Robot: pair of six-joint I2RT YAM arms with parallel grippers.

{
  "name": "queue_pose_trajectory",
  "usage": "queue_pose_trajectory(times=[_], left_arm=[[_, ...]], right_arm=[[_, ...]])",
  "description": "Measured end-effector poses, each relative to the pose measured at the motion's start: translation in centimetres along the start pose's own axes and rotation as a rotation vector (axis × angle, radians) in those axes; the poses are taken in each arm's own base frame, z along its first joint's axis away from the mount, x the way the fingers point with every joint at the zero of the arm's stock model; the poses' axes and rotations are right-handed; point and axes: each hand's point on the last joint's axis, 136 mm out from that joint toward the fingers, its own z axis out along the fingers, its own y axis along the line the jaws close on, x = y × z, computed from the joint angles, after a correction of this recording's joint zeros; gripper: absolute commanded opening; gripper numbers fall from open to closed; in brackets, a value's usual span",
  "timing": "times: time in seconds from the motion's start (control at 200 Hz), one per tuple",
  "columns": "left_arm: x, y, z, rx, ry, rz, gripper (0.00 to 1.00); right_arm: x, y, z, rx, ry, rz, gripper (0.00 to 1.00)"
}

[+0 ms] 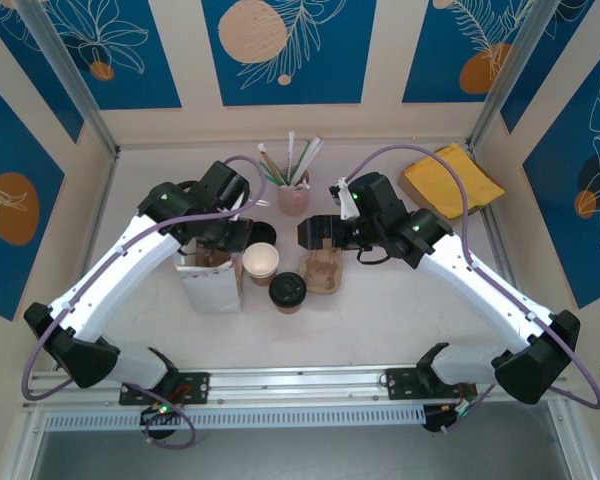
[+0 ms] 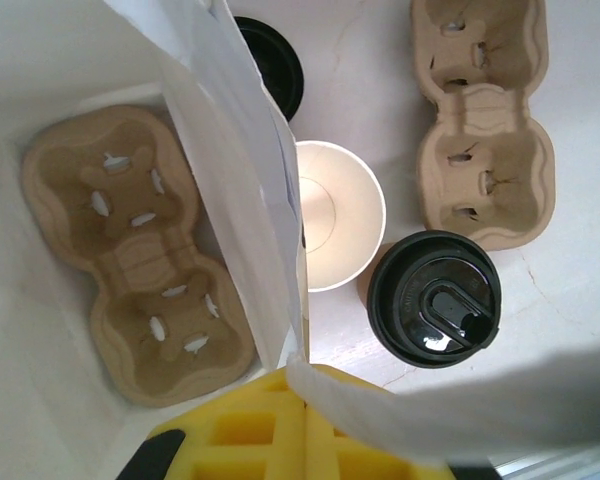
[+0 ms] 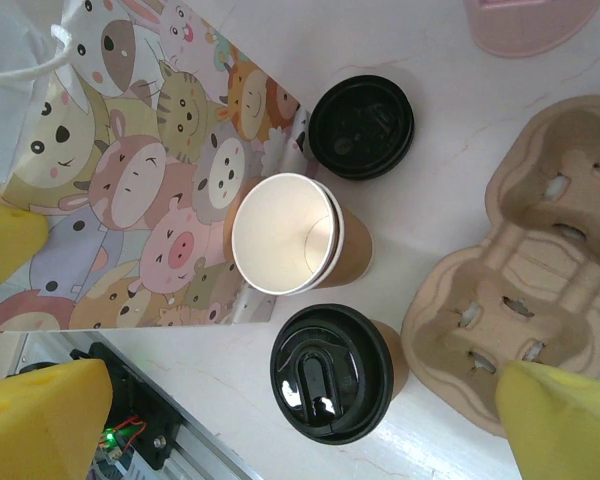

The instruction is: Pack the takeout coffee

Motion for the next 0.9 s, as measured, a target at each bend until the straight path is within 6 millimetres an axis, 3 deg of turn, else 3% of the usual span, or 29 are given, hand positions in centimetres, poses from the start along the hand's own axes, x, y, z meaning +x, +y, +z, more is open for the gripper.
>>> queue_pose_trajectory(times=[0.2,0.61,0.71,0.785,0.895], left_arm=[[0.1,-0.8,0.4,0.002,0.008,0.031,0.01],[0.5,1.5,-0.5,-0.119,0.009,0.118,0.04],[0.6,2.0,-0.6,-0.14,0.015,0.133,0.14],[0.8,2.1,-0.7,-0.145,0.024,0.15,0.3],[1.1,2.2,-0.8,-0.149,0.033,0.145,0.37]], right_arm=[[0.0,0.1,-0.3,-0.004,-0.007,-0.002,0.99],[0.0,0.1,-0.4,-0.005,-0.007,-0.003,0.99],[0.1,0.2,-0.3,-0.007,-0.005,-0.005,0.99],[0.2,0.2,-0.3,-0.008,-0.004,-0.006,0.99],[0.2,0.3,-0.3,-0.008,-0.003,-0.007,0.99]])
